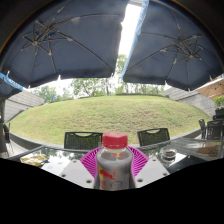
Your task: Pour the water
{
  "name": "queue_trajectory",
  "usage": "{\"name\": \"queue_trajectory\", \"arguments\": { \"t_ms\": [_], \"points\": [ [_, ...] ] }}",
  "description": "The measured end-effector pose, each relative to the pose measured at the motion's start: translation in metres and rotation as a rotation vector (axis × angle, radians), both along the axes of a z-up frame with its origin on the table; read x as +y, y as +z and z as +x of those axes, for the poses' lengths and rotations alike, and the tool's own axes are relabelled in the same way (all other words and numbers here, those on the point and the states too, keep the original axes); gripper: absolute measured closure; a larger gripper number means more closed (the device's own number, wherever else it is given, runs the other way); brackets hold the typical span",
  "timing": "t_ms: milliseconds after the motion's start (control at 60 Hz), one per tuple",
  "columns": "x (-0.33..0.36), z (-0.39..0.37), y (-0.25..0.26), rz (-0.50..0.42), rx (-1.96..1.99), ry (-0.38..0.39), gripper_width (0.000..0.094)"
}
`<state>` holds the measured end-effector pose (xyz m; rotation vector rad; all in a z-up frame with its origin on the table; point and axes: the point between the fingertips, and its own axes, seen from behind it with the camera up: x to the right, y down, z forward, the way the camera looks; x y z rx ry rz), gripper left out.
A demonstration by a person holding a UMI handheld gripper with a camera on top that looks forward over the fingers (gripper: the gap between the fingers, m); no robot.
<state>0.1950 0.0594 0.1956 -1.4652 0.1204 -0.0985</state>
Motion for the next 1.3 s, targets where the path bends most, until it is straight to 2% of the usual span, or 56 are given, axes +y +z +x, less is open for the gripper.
{"name": "queue_trajectory", "arguments": {
  "t_ms": [83,100,183,217,250,350,417,517,550,583,633,750,1033,1200,1300],
  "points": [
    [0.001,0.008,-0.023,-0.061,-0.025,0.019,0.0546],
    [0.014,0.005,-0.044,-0.064,-0.029,0.020,0.0545],
    [0.014,0.008,-0.049,-0.078,-0.040,0.046,0.0547],
    [0.023,0.001,-0.067,-0.090,-0.055,0.063,0.0548],
    [0.019,0.009,-0.059,-0.064,-0.072,0.057,0.0535],
    [0.021,0.015,-0.064,-0.100,-0.023,0.033,0.0533],
    [0.022,0.017,-0.062,-0.107,-0.009,0.038,0.0492],
    [0.026,0.018,-0.071,-0.156,-0.008,0.039,0.0383],
    [0.021,0.024,-0.075,-0.198,-0.001,0.029,0.0266],
    [0.015,0.026,-0.076,-0.227,0.009,0.018,0.0099],
    [0.002,0.026,-0.073,-0.232,0.029,0.006,0.0120],
    [-0.043,0.015,-0.063,-0.237,0.010,0.015,0.0105],
    [-0.176,-0.073,-0.054,-0.217,-0.078,0.149,0.0100],
    [-0.240,-0.124,-0.049,-0.196,-0.123,0.271,0.0107],
    [-0.271,-0.137,-0.047,-0.175,-0.158,0.295,0.0106]
  ]
}}
